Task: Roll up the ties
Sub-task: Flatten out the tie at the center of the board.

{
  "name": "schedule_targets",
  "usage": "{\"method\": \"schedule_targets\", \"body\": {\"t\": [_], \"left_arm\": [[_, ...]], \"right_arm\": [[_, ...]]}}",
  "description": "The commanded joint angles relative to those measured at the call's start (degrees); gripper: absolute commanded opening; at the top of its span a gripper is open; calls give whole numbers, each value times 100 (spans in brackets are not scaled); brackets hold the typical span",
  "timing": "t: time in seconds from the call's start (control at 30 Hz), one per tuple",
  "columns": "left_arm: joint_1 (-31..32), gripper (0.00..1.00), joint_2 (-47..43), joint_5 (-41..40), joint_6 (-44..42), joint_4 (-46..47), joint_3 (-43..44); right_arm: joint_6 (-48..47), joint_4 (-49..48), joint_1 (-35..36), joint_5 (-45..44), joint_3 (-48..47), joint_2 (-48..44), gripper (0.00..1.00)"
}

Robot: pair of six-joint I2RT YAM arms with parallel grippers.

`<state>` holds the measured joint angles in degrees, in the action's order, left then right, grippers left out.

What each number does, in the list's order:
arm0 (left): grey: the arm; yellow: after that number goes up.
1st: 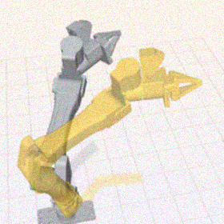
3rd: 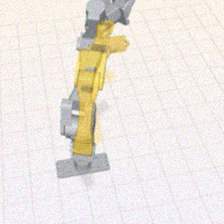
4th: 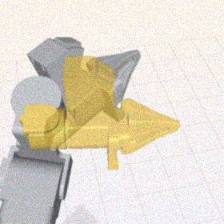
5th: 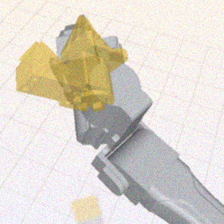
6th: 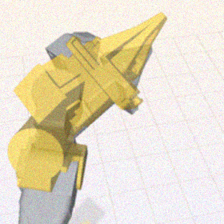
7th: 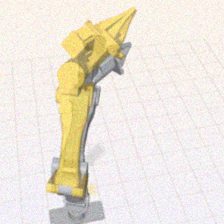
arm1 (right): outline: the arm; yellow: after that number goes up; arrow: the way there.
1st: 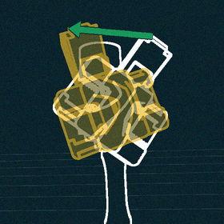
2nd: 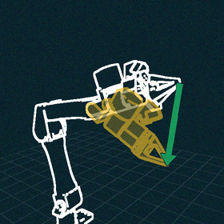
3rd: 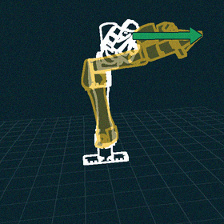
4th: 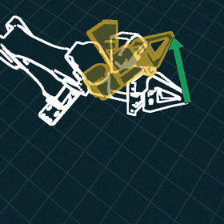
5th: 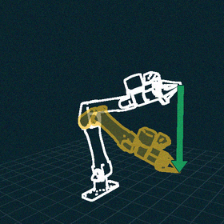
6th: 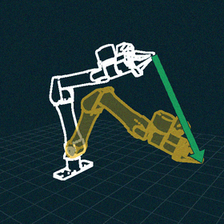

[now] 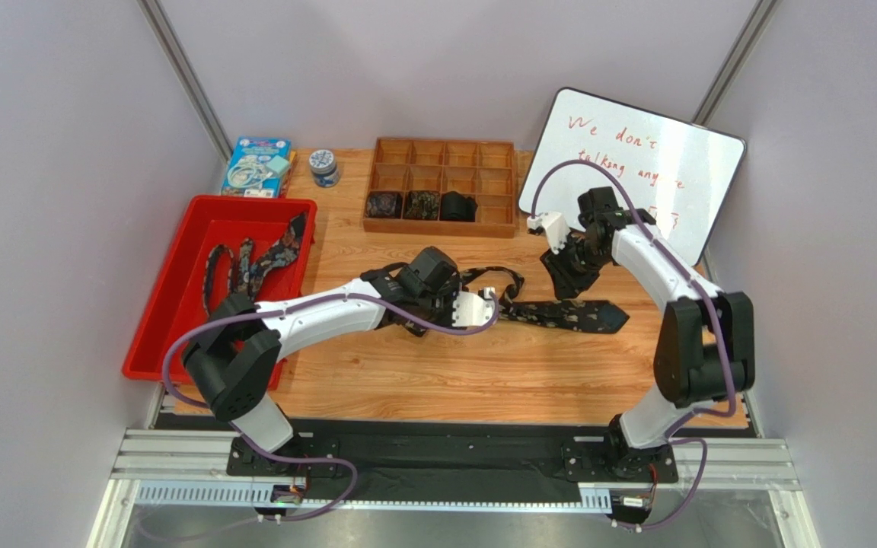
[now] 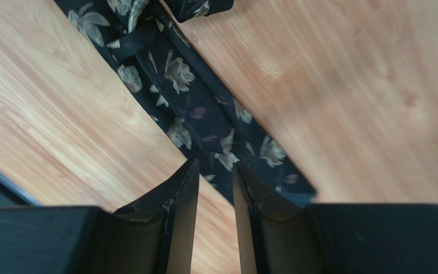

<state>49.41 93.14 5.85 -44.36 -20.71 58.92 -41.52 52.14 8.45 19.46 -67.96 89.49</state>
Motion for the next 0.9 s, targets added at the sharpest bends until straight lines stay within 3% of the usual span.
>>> {"method": "schedule_targets", "body": {"t": [0.0, 0.27, 0.47, 0.87], "left_arm": [[-142, 41, 54, 427, 419, -416, 533], [-493, 41, 960, 496, 753, -636, 1235], [-1072, 55, 1355, 944, 1403, -943, 2262], [-1205, 61, 2489, 874, 1421, -1717, 3406]], "right_arm": [[1558, 525, -36, 172, -586, 831, 32], [2332, 218, -27, -92, -841, 1509, 33], [2482, 69, -10, -180, -569, 1712, 34], [2526, -178, -19, -267, -429, 1967, 28]]}}
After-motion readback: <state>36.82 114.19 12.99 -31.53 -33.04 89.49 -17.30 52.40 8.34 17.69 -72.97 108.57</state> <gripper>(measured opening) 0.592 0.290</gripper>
